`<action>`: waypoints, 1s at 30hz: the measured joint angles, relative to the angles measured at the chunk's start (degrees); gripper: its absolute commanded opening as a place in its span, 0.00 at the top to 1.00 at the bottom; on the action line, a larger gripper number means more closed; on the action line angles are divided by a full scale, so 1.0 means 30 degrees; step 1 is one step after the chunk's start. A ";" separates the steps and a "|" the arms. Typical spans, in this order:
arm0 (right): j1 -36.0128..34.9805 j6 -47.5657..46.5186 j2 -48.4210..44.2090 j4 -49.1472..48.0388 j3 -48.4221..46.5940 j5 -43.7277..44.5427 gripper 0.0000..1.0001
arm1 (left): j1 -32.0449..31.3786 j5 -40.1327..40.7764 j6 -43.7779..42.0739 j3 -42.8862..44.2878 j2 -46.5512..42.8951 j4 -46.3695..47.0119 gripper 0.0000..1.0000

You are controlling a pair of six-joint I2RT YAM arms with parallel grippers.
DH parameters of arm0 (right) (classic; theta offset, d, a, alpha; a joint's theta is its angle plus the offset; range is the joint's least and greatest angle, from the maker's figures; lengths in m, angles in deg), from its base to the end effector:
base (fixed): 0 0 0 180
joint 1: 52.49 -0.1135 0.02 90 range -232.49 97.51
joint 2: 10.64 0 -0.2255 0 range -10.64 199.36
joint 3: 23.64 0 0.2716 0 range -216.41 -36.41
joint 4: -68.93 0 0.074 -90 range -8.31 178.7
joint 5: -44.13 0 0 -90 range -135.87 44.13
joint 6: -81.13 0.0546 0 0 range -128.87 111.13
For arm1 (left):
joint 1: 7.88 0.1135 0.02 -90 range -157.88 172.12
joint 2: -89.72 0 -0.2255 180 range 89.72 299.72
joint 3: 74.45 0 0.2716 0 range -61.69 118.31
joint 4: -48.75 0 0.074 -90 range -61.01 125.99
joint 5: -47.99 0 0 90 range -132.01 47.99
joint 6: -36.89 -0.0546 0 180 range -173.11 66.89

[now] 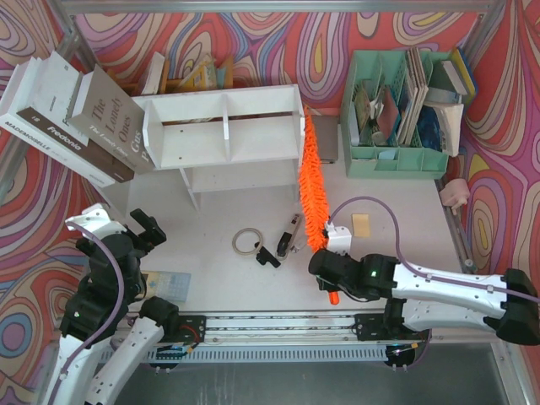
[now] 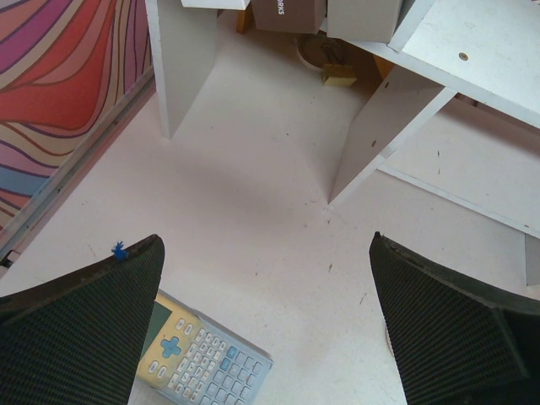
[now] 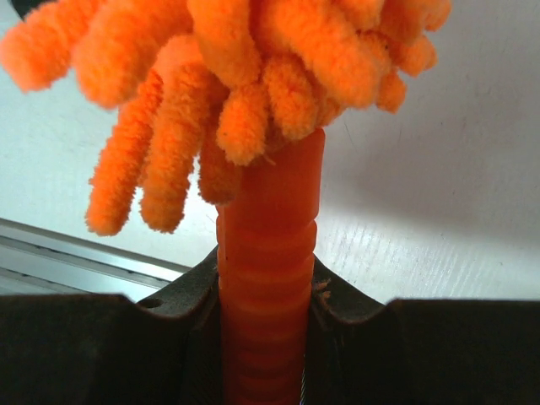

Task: Dust the bookshelf with a duster

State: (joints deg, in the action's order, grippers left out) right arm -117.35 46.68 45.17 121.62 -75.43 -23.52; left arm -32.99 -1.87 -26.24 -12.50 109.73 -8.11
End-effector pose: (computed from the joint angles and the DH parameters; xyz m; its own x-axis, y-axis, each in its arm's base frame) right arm 0.1176 0.2017 0.1769 -0.8182 0.0518 -0.5726 -0.1306 0.9532 0.2728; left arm 0.1254 -0.0199 0.3424 -0.0997 -0.3349 -0.9370 -0.3191 0.9027 -0.2887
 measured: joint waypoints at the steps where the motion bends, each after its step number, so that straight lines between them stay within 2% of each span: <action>1: 0.0000 0.0044 0.0138 -0.0109 0.0262 -0.0168 1.00 | 0.0000 0.0000 0.0000 0.0000 0.0000 0.0000 0.02; 12: 0.0000 0.0430 0.2820 -0.1122 0.1144 -0.1188 1.00 | 0.0000 0.0000 0.0000 0.0000 0.0211 0.0000 0.02; 23: 0.0022 0.0066 0.0423 0.1086 -0.2280 0.0444 1.00 | 0.0000 0.0000 -0.0007 0.0000 0.0211 0.0000 0.02; 30: 0.0015 -0.0160 0.0568 0.0546 -0.1719 0.0605 1.00 | 0.0000 0.0000 0.0000 0.0000 0.0211 0.0000 0.02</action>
State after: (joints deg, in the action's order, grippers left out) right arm -117.31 46.19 46.87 123.26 -80.59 -21.71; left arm -32.99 -1.87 -26.24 -12.50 110.36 -8.11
